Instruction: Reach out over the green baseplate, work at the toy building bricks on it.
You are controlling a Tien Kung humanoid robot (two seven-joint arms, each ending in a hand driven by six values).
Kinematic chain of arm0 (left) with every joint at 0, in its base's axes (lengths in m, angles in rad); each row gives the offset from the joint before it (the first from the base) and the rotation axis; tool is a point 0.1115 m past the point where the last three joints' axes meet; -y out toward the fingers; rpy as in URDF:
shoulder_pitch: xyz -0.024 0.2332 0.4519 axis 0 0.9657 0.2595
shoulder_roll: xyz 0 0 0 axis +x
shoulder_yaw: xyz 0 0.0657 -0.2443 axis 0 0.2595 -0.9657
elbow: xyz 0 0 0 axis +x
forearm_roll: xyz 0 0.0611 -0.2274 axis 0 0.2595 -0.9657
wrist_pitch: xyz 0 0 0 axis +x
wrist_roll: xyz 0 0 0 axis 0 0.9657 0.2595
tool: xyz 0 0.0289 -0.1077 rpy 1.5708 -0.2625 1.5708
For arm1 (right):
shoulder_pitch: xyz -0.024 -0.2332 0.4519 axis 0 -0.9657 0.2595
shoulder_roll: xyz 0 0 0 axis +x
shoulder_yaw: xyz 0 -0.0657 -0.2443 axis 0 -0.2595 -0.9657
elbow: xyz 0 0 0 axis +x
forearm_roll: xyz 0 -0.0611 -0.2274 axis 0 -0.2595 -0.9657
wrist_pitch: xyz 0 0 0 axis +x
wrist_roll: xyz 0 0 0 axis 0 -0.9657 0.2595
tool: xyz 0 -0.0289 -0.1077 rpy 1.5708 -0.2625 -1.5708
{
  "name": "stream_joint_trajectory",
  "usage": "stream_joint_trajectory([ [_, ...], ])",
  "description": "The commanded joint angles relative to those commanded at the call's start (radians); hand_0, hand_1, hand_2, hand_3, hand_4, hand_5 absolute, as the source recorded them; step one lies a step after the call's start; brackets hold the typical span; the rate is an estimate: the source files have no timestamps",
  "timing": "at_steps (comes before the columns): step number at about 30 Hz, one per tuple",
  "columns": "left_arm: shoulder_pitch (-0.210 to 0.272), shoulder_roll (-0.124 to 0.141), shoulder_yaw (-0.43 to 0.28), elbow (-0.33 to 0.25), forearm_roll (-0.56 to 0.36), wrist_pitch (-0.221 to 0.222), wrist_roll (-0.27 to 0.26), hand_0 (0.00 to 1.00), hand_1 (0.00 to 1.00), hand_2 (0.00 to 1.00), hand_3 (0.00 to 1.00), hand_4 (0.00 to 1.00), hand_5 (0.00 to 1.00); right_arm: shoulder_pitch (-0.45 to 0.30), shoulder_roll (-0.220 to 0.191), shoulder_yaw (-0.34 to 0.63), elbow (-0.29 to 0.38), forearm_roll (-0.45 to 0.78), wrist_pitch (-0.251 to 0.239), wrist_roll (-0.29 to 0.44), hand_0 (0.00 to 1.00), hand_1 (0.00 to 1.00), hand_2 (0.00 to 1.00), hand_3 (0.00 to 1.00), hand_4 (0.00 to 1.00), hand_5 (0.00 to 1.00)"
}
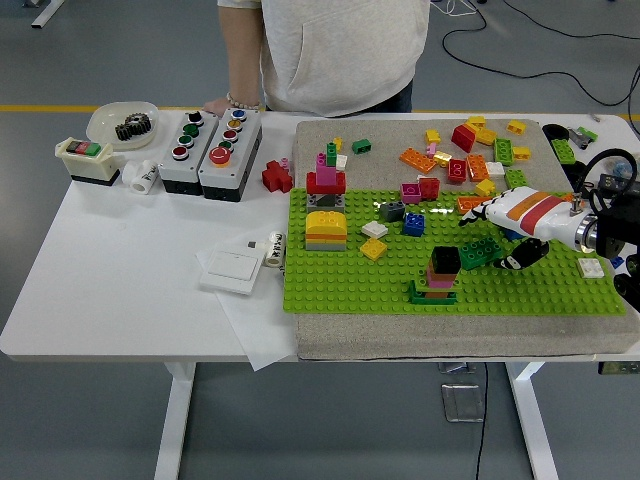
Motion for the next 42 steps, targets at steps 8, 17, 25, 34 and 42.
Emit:
stream_joint_trajectory([
  [8,-0.003,0.001,0.004,-0.001,-0.001,0.0,0.0,0.507,0.602,0.705,0.876,0.998,0.833,0.001,0.017,-0.006,-0.015,-0.001,0.009,-0.007,0.713,0.683,0.732,0.681,0.881,0.165],
  [17,-0.006,0.001,0.006,-0.003,-0.003,0.002,0.0,0.507,0.603,0.705,0.876,0.998,0.833,-0.001,0.021,-0.001,-0.032,-0.005,0.007,-0.014,0.703,0.66,0.718,0.63,0.852,0.173],
  [25,-0.01,0.001,0.007,-0.003,-0.001,0.005,0.0,0.501,0.601,0.705,0.876,0.998,0.833,-0.004,0.021,0.003,-0.042,-0.021,0.006,-0.019,0.685,0.639,0.665,0.58,0.791,0.193],
  [34,-0.013,0.002,0.001,-0.005,0.007,0.005,0.003,0.502,0.601,0.705,0.876,0.998,0.834,-0.01,0.022,-0.004,-0.043,-0.019,-0.013,-0.014,0.639,0.611,0.643,0.563,0.765,0.193],
  [42,-0.016,0.002,-0.002,-0.006,0.011,0.006,0.003,0.501,0.601,0.705,0.876,0.998,0.835,-0.011,0.021,-0.008,-0.042,-0.022,-0.024,-0.008,0.56,0.528,0.579,0.52,0.721,0.178],
])
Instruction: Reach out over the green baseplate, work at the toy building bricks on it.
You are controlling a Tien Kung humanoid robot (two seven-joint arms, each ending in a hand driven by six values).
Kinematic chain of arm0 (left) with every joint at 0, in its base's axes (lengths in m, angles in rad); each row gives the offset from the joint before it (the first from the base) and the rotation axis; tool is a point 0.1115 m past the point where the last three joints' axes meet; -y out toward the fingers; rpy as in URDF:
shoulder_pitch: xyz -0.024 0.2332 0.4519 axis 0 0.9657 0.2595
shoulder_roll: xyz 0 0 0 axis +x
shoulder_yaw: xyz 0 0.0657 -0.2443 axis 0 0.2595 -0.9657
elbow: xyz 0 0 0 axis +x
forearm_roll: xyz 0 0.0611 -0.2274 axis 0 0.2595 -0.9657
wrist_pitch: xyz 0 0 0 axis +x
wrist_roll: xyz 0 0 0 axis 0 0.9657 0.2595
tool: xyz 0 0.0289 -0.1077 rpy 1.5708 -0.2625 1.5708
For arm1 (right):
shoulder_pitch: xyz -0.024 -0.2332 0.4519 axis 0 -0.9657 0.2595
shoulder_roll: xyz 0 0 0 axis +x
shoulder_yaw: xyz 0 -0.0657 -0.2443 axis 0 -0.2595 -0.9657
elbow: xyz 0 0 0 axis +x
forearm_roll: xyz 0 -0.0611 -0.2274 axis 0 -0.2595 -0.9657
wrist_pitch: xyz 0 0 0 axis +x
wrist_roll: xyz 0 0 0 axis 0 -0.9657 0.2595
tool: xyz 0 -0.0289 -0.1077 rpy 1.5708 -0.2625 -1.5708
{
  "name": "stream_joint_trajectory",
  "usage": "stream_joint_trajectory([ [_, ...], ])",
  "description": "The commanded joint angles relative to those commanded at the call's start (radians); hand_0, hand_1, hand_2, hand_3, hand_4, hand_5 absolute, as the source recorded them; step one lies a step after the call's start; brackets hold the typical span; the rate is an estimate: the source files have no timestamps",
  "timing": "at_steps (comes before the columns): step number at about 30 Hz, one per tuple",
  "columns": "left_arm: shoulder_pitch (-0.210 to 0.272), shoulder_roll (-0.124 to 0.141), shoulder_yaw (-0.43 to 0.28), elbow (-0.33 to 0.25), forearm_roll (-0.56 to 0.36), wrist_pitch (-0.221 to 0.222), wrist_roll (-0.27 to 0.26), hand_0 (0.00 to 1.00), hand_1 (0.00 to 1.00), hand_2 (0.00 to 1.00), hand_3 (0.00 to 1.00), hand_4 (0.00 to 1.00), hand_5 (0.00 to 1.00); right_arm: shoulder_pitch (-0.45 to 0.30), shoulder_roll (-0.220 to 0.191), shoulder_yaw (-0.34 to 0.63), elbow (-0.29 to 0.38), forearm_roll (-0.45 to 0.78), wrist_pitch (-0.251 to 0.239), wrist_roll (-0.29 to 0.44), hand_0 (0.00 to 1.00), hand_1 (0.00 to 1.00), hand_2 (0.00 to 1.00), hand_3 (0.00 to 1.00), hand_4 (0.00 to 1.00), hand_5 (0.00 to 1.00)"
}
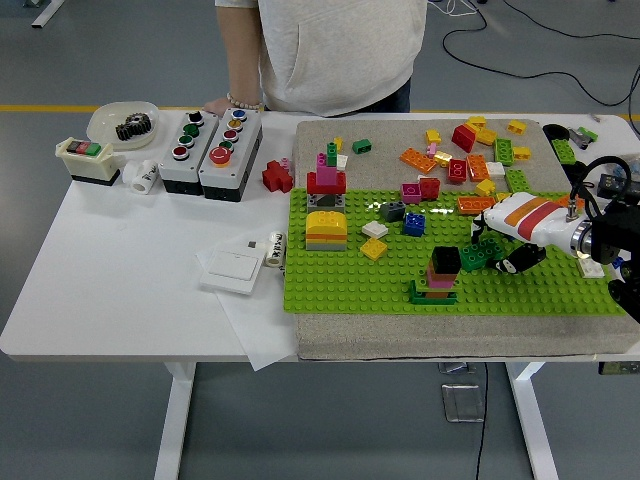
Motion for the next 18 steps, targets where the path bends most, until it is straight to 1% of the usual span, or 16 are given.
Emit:
stream_joint_trajectory([
  [1,-0.001,0.0,-0.001,0.0,0.002,0.0,0.0,0.5,0.6,0.705,0.876,0.998,0.837,-0.001,0.0,0.0,0.0,0.0,-0.002,0.002,0.513,0.505,0.558,0.504,0.699,0.176],
  [6,-0.002,0.0,-0.004,-0.001,0.004,0.003,0.0,0.5,0.6,0.705,0.876,0.998,0.837,-0.004,0.0,-0.003,0.0,0.005,-0.023,0.013,0.513,0.505,0.558,0.504,0.699,0.176],
  [7,-0.002,0.0,-0.004,-0.001,0.005,0.003,0.0,0.499,0.6,0.705,0.875,0.998,0.84,-0.004,0.0,-0.004,0.001,0.006,-0.026,0.015,0.439,0.466,0.518,0.484,0.679,0.181],
  [12,-0.003,0.0,-0.006,-0.001,0.007,0.003,0.0,0.499,0.6,0.705,0.875,0.998,0.84,-0.003,0.001,-0.008,0.003,0.014,-0.042,0.024,0.439,0.466,0.518,0.484,0.679,0.181],
  [13,-0.003,0.0,-0.006,-0.001,0.007,0.004,0.0,0.498,0.6,0.705,0.874,0.998,0.84,-0.003,0.001,-0.007,0.003,0.017,-0.044,0.026,0.37,0.421,0.484,0.478,0.644,0.177],
  [18,-0.001,0.0,-0.008,0.0,0.009,0.003,0.001,0.498,0.6,0.705,0.874,0.998,0.84,-0.005,0.0,0.002,0.004,0.029,-0.049,0.031,0.37,0.421,0.484,0.478,0.644,0.177],
])
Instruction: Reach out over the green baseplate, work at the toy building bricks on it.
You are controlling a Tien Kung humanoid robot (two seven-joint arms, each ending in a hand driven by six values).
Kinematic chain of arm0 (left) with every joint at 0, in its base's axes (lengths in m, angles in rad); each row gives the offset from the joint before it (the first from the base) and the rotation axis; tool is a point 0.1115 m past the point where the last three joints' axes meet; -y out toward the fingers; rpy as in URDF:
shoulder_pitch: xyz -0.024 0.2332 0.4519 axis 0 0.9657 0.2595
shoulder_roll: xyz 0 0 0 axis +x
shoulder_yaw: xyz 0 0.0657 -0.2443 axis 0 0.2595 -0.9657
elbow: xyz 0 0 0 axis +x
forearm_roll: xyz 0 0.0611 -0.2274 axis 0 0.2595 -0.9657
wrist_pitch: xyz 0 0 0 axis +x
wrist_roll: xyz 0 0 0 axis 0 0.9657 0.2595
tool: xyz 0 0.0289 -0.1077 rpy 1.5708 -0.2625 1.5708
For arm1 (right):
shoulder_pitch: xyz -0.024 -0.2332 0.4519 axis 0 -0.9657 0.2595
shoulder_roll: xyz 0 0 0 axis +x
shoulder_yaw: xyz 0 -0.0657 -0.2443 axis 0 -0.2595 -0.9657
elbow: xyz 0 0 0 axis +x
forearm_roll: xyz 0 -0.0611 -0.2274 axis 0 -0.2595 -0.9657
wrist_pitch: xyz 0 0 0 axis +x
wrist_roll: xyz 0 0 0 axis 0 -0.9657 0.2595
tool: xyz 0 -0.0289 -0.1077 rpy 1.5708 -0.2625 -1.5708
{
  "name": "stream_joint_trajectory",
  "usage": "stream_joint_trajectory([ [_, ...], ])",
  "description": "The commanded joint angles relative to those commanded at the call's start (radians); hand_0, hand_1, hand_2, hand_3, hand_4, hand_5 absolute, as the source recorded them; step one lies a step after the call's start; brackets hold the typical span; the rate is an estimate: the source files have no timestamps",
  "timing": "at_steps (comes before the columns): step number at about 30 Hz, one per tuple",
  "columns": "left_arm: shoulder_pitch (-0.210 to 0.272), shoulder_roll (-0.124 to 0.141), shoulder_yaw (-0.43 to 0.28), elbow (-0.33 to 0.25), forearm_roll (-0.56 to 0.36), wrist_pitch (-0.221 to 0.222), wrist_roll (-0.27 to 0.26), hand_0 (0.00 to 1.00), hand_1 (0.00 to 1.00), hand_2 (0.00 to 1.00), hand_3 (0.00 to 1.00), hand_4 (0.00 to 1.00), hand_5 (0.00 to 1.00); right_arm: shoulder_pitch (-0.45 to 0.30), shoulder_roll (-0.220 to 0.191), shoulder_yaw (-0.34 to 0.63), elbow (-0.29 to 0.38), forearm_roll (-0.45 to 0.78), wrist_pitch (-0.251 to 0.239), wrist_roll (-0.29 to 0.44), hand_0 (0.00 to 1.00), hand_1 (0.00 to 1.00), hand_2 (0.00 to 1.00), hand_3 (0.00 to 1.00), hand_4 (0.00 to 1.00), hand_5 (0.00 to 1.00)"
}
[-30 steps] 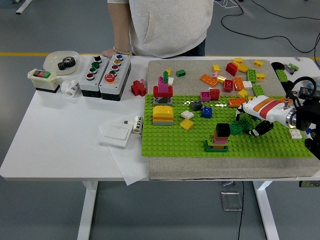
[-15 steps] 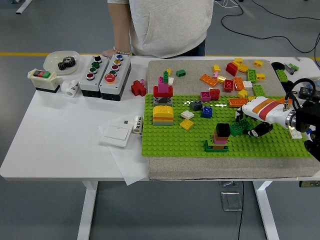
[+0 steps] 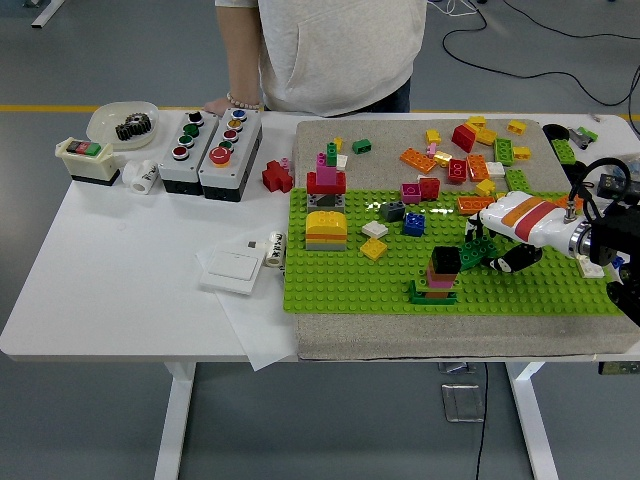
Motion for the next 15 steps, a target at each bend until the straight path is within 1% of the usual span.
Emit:
stream_joint_trajectory([
  [1,0.001,0.0,-0.001,0.0,0.0,0.0,0.0,0.497,0.599,0.705,0.875,0.998,0.841,-0.003,-0.002,0.009,0.004,0.008,-0.002,0.001,0.337,0.406,0.47,0.477,0.634,0.179],
  [6,0.005,-0.001,-0.001,0.001,-0.002,0.0,-0.001,0.497,0.599,0.705,0.875,0.998,0.841,-0.008,-0.009,0.034,0.022,0.023,0.0,-0.001,0.337,0.406,0.47,0.477,0.634,0.179],
  [7,0.007,-0.001,-0.002,0.001,0.0,0.001,-0.001,0.496,0.599,0.704,0.875,0.998,0.839,-0.01,-0.015,0.046,0.036,0.035,0.002,-0.006,0.292,0.389,0.458,0.469,0.613,0.192],
  [10,0.011,-0.002,-0.005,0.002,0.003,0.002,-0.001,0.496,0.599,0.704,0.875,0.998,0.839,-0.017,-0.033,0.084,0.089,0.068,0.012,-0.023,0.292,0.389,0.458,0.469,0.613,0.192],
  [12,0.013,-0.002,-0.005,0.002,0.004,0.003,-0.001,0.496,0.599,0.704,0.875,0.998,0.839,-0.021,-0.042,0.099,0.111,0.08,0.018,-0.034,0.292,0.389,0.458,0.469,0.613,0.192],
  [13,0.015,-0.002,-0.006,0.002,0.005,0.003,-0.001,0.495,0.599,0.704,0.872,0.998,0.839,-0.024,-0.05,0.113,0.135,0.086,0.024,-0.046,0.257,0.368,0.452,0.469,0.651,0.211],
  [14,0.016,-0.002,-0.007,0.002,0.006,0.003,-0.001,0.495,0.599,0.704,0.872,0.998,0.839,-0.027,-0.055,0.122,0.153,0.088,0.028,-0.053,0.257,0.368,0.452,0.469,0.651,0.211],
  [15,0.018,-0.002,-0.008,0.003,0.008,0.003,-0.001,0.495,0.599,0.704,0.872,0.998,0.839,-0.035,-0.071,0.144,0.188,0.088,0.04,-0.076,0.257,0.368,0.452,0.469,0.651,0.211],
])
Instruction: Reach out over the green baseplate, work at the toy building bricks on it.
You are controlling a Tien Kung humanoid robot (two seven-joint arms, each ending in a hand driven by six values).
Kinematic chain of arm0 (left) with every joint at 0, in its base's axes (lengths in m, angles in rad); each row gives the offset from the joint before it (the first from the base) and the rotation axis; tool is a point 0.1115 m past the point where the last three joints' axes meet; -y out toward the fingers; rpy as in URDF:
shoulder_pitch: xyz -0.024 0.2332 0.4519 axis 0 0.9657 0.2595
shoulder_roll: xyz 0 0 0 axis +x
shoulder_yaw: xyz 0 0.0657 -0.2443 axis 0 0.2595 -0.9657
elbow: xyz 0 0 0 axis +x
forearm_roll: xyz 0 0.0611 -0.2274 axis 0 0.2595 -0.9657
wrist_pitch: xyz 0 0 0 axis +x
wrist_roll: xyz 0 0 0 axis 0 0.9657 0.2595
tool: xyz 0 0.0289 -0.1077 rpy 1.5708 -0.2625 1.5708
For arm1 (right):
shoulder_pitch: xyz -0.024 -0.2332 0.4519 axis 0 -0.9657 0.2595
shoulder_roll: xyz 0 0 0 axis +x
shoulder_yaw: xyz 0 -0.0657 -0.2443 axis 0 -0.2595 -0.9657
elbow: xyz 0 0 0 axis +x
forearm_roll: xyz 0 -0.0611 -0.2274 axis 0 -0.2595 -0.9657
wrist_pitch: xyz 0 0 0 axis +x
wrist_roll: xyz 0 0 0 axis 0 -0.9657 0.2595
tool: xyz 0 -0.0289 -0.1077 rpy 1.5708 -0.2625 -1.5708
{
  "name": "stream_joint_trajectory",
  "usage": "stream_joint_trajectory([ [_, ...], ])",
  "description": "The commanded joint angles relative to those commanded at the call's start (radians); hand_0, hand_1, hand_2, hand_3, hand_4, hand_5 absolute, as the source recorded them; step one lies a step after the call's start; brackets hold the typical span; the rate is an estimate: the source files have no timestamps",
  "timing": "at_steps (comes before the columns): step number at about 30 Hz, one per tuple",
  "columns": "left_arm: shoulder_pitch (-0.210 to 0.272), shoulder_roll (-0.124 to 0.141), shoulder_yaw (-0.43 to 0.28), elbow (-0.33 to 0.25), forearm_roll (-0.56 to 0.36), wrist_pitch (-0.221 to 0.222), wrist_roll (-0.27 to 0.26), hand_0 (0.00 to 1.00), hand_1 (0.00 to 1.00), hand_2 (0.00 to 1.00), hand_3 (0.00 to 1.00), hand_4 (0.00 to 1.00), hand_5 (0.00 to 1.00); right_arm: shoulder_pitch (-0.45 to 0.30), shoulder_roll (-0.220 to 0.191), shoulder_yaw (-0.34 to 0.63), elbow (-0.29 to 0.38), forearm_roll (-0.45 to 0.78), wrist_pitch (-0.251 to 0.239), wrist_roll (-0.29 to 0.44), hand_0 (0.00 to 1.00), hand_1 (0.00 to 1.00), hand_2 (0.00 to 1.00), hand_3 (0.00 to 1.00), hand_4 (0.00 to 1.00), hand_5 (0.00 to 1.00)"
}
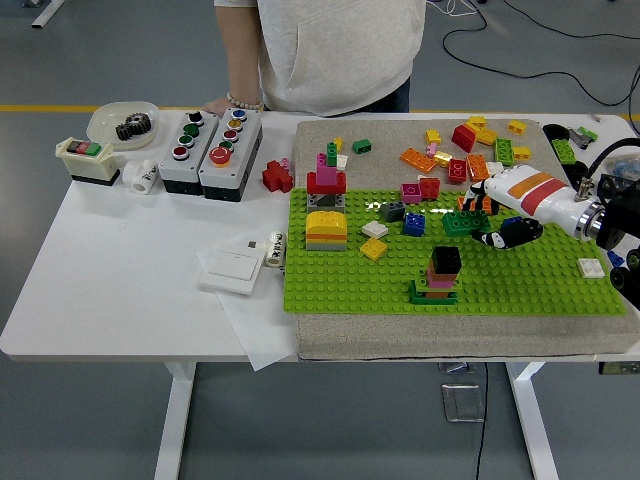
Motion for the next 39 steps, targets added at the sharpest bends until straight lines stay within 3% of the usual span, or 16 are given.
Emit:
stream_joint_trajectory([
  [10,0.008,0.0,-0.004,0.001,0.003,-0.001,-0.001,0.495,0.599,0.704,0.873,0.998,0.844,-0.053,-0.101,0.13,0.285,-0.012,0.12,-0.148,0.249,0.362,0.449,0.471,0.674,0.206],
  [20,0.009,0.002,0.008,0.001,-0.02,-0.001,-0.01,0.494,0.598,0.703,0.872,0.998,0.843,-0.084,-0.204,0.166,0.495,0.02,0.223,-0.169,0.247,0.37,0.455,0.47,0.656,0.228],
  [31,0.01,0.001,0.01,0.001,-0.024,-0.005,-0.011,0.494,0.598,0.701,0.871,0.997,0.848,-0.098,-0.217,0.09,0.575,0.048,0.317,-0.232,0.249,0.377,0.467,0.49,0.653,0.249],
  [39,0.009,0.002,0.013,0.002,-0.027,-0.007,-0.013,0.493,0.597,0.701,0.869,0.996,0.85,-0.111,-0.223,0.081,0.627,0.096,0.329,-0.292,0.247,0.376,0.467,0.491,0.653,0.265],
])
